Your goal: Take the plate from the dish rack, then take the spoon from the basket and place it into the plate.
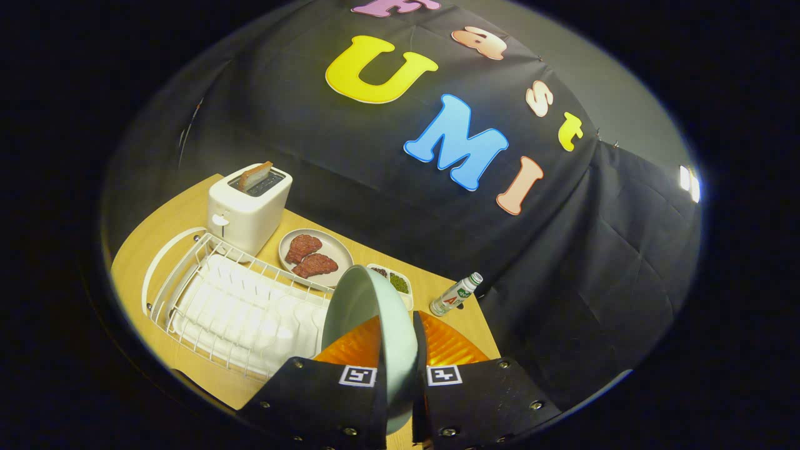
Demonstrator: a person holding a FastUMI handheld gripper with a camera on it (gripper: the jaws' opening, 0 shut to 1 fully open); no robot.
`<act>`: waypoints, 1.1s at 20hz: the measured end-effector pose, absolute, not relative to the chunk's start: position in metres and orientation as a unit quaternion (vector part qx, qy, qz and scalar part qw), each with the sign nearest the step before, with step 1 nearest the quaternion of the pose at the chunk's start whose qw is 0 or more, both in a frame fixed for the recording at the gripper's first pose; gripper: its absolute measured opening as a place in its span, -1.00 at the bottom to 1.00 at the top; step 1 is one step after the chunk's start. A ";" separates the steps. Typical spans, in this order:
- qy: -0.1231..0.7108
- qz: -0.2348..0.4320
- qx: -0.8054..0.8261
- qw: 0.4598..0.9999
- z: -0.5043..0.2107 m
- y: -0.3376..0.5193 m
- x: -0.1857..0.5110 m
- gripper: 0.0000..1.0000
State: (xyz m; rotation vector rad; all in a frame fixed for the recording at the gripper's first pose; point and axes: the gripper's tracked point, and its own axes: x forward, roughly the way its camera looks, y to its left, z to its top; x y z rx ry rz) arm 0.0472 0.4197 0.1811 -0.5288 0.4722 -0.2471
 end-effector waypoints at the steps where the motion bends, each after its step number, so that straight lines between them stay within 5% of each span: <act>1: 0.233 -0.117 -0.252 0.932 0.178 0.420 0.035 -0.70; 11: 0.253 -0.068 -0.244 0.934 0.129 0.396 -0.067 -0.70; 22: 0.299 0.002 -0.039 0.954 0.041 0.374 -0.080 -0.70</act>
